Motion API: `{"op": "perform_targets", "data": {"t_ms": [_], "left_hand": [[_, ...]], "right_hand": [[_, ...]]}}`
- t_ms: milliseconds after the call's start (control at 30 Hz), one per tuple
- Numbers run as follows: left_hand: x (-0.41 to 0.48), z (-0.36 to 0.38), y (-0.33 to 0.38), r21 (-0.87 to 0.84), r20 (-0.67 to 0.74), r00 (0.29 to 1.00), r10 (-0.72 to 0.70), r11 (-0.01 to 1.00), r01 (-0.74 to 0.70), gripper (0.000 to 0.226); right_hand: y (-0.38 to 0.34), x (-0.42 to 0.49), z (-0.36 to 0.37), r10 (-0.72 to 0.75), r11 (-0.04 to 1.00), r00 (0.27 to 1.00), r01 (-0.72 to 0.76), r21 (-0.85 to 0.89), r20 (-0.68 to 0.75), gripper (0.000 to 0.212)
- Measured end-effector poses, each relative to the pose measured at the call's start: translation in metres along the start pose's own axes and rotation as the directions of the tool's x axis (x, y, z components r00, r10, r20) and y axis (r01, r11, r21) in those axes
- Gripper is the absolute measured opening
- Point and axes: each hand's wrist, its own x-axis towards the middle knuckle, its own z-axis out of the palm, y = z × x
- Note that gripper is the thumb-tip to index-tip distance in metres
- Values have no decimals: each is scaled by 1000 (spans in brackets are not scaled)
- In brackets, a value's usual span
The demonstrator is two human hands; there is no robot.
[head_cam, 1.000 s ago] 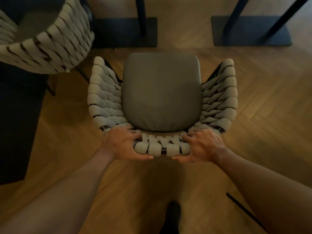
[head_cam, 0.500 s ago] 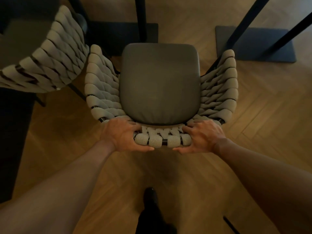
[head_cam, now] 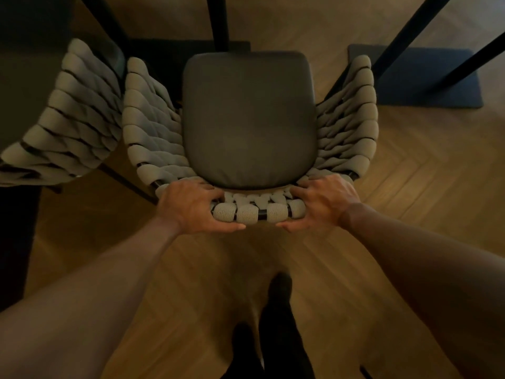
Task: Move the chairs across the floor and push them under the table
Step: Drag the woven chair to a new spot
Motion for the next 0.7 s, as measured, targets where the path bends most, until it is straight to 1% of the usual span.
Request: {"op": "perform_targets", "data": {"t_ms": [133,333,433,533,633,700], "left_hand": [[27,-6,-9,-11,12,1000,-11,1000,11,91],[54,-12,-8,-68,33,997,-75,995,77,88],[54,-15,-5,-58,117,990,-84,994,92,91],[54,-26,-4,-68,198,976,-90,992,106,93],[57,-37,-7,-98,336,939,-71,989,109,97],[56,-44,-8,-124,406,912,-54,986,114,92]], "right_hand": [[27,24,-10,-14,999,1000,13,33,18,99],[65,44,-20,-38,999,997,35,41,73,98],[64,42,-19,-37,999,995,34,28,98,101],[59,37,-23,-11,999,993,5,54,116,103],[48,25,-30,70,990,989,-86,114,133,105],[36,14,-34,149,975,978,-170,141,145,104]]}}
